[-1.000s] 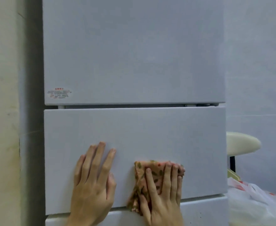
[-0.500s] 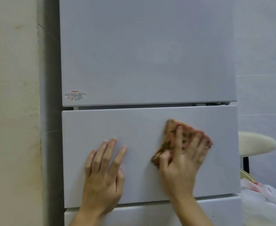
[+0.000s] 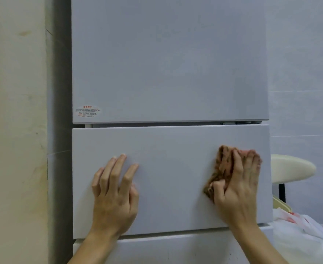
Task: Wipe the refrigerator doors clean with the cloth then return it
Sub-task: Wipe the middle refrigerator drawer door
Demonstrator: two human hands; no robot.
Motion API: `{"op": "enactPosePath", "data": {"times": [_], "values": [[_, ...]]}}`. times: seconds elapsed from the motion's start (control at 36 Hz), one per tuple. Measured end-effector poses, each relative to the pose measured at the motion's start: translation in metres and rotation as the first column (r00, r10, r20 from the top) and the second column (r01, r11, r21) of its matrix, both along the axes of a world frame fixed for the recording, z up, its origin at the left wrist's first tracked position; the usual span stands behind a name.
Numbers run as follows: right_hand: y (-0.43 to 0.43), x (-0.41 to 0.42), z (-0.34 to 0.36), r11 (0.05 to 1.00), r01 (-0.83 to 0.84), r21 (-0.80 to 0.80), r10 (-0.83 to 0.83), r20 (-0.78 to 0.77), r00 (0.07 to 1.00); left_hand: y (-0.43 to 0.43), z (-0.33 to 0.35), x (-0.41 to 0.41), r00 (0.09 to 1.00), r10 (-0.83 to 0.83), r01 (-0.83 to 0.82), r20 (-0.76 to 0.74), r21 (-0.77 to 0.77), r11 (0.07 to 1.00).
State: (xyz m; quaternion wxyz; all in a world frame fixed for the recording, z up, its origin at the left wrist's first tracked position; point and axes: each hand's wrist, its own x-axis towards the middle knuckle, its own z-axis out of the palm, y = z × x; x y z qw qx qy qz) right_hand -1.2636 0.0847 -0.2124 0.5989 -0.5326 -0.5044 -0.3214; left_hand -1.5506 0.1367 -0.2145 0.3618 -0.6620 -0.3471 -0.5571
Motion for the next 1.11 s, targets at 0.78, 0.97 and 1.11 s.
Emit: {"op": "enactPosePath", "data": {"times": [0.78, 0.97, 1.11], "values": [[0.023, -0.030, 0.034, 0.984, 0.137, 0.110, -0.111, -0.213, 0.971, 0.002, 0.011, -0.025, 0.999, 0.006, -0.006, -0.033, 0.007, 1.000], [0.039, -0.118, 0.047, 0.977, 0.100, 0.186, -0.102, 0.000, 0.995, 0.007, 0.012, -0.056, 1.000, 0.025, -0.025, -0.011, 0.019, 1.000], [0.051, -0.189, 0.051, 0.976, 0.022, 0.219, -0.057, 0.152, 0.987, 0.011, 0.015, -0.081, 0.998, 0.062, -0.063, 0.027, 0.019, 0.998]]}}
